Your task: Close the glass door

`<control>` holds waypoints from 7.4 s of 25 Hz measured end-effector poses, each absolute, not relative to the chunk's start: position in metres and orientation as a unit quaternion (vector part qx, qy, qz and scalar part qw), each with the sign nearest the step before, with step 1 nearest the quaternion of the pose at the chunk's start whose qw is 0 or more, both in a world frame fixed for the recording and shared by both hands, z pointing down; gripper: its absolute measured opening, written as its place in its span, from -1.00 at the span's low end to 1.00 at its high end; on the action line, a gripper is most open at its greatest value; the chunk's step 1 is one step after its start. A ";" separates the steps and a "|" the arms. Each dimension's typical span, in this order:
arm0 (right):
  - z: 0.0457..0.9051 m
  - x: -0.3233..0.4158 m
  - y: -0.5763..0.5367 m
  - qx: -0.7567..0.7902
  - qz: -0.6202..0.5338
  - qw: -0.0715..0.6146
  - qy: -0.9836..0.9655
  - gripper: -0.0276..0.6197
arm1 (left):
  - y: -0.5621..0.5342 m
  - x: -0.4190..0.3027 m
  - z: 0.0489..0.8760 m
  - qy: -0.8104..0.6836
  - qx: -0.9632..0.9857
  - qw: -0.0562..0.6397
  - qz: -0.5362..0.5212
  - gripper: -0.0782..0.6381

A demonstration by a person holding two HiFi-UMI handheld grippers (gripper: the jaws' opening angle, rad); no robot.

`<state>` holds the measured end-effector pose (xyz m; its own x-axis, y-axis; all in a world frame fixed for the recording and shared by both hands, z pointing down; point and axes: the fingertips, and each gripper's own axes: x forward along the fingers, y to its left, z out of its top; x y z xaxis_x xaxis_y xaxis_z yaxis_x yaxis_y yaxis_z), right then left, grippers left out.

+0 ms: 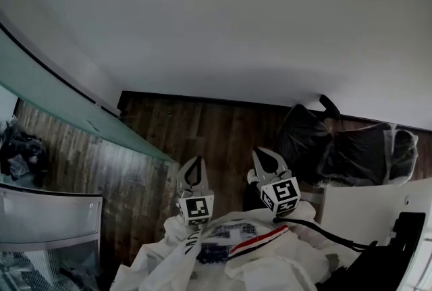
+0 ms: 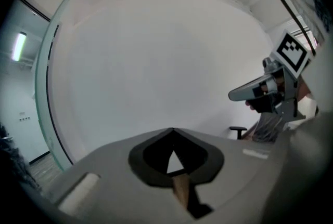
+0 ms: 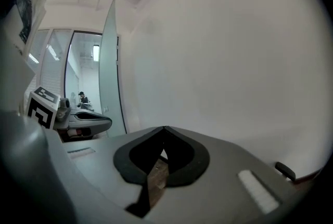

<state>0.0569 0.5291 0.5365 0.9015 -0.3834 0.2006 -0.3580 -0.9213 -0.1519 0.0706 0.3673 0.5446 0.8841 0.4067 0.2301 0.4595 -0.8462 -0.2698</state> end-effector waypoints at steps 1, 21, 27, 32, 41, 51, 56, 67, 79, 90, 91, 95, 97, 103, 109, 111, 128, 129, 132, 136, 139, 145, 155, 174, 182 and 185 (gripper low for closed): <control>0.533 0.075 0.533 -0.971 -0.113 0.057 0.201 -0.91 | 0.375 0.085 0.538 -0.222 -0.958 0.163 -0.079 -0.78; 0.548 0.249 0.548 -0.924 -0.136 0.071 0.350 -0.91 | 0.407 0.204 0.523 -0.096 -0.970 0.179 -0.135 -0.78; 0.558 0.274 0.492 -0.895 -0.148 0.060 0.416 -0.91 | 0.358 0.218 0.538 -0.027 -0.975 0.158 -0.156 -0.78; 0.566 0.313 0.435 -0.876 -0.165 0.034 0.451 -0.91 | 0.305 0.253 0.550 0.015 -0.979 0.129 -0.156 -0.78; 0.539 0.397 0.293 -0.834 -0.135 -0.002 0.535 -0.91 | 0.189 0.315 0.539 0.086 -0.979 0.123 -0.140 -0.78; 0.532 0.377 0.181 -0.744 -0.122 -0.014 0.657 -0.90 | 0.126 0.288 0.532 0.184 -0.967 0.107 -0.142 -0.78; 0.530 0.399 0.104 -0.660 -0.123 -0.035 0.740 -0.90 | 0.074 0.310 0.529 0.282 -0.943 0.082 -0.158 -0.78; 0.528 0.338 0.065 -0.490 -0.107 -0.060 0.863 -0.91 | 0.077 0.235 0.520 0.487 -0.857 0.043 -0.166 -0.78; 0.537 0.261 -0.018 -0.375 -0.083 -0.115 0.916 -0.34 | 0.052 0.166 0.487 0.579 -0.806 0.017 -0.120 -0.78; 0.536 0.220 -0.066 -0.395 -0.060 -0.100 0.911 -0.54 | 0.027 0.094 0.484 0.596 -0.794 0.025 -0.119 -0.78; 0.541 0.219 -0.069 -0.397 -0.059 -0.096 0.911 -0.55 | 0.024 0.085 0.490 0.597 -0.793 0.026 -0.122 -0.78; 0.557 0.210 -0.086 -0.411 -0.064 -0.090 0.905 -0.55 | 0.013 0.064 0.514 0.591 -0.793 0.029 -0.144 -0.78; 0.556 0.205 -0.093 -0.416 -0.067 -0.092 0.902 -0.55 | 0.012 0.057 0.515 0.589 -0.795 0.029 -0.141 -0.78; 0.570 0.197 -0.123 -0.416 -0.076 -0.104 0.900 -0.55 | -0.001 0.044 0.534 0.597 -0.789 0.019 -0.144 -0.78; 0.553 0.176 -0.126 -0.419 -0.077 -0.112 0.898 -0.54 | 0.010 0.013 0.524 0.622 -0.770 0.018 -0.140 -0.78; 0.556 0.171 -0.136 -0.416 -0.080 -0.116 0.898 -0.54 | 0.001 0.007 0.519 0.630 -0.764 0.018 -0.138 -0.78; 0.545 0.112 -0.189 -0.426 -0.077 -0.102 0.896 -0.52 | -0.058 -0.051 0.526 0.670 -0.726 0.000 -0.154 -0.78; 0.543 0.107 -0.189 -0.428 -0.075 -0.102 0.895 -0.51 | -0.058 -0.053 0.525 0.670 -0.726 0.000 -0.156 -0.78; 0.539 0.094 -0.187 -0.435 -0.066 -0.103 0.892 -0.52 | -0.056 -0.060 0.523 0.674 -0.722 -0.003 -0.156 -0.78; 0.541 0.079 -0.193 -0.424 -0.066 -0.103 0.897 -0.52 | -0.065 -0.066 0.516 0.683 -0.712 0.005 -0.159 -0.78; 0.551 0.078 -0.243 -0.412 -0.073 -0.112 0.901 -0.52 | -0.115 -0.058 0.516 0.694 -0.699 0.005 -0.172 -0.78; 0.541 0.062 -0.280 -0.417 -0.068 -0.106 0.900 -0.52 | -0.151 -0.053 0.508 0.711 -0.678 0.016 -0.186 -0.78; 0.542 0.044 -0.324 -0.438 -0.065 -0.101 0.891 -0.52 | -0.177 -0.079 0.510 0.724 -0.660 0.022 -0.197 -0.78; 0.555 0.036 -0.403 -0.515 -0.053 -0.089 0.851 -0.52 | -0.296 -0.179 0.528 0.656 -0.738 0.009 -0.158 -0.78; 0.557 0.042 -0.422 -0.544 -0.066 -0.094 0.831 -0.51 | -0.325 -0.228 0.522 0.643 -0.754 0.014 -0.133 -0.78; 0.556 0.045 -0.426 -0.552 -0.074 -0.096 0.825 -0.51 | -0.331 -0.245 0.522 0.640 -0.758 0.017 -0.127 -0.78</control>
<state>0.0452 -0.4260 0.5560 -0.3714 -0.8966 0.2412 -0.9253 0.3789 -0.0164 -0.2445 -0.3307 0.5219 0.1485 -0.9741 0.1706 -0.9657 -0.1800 -0.1871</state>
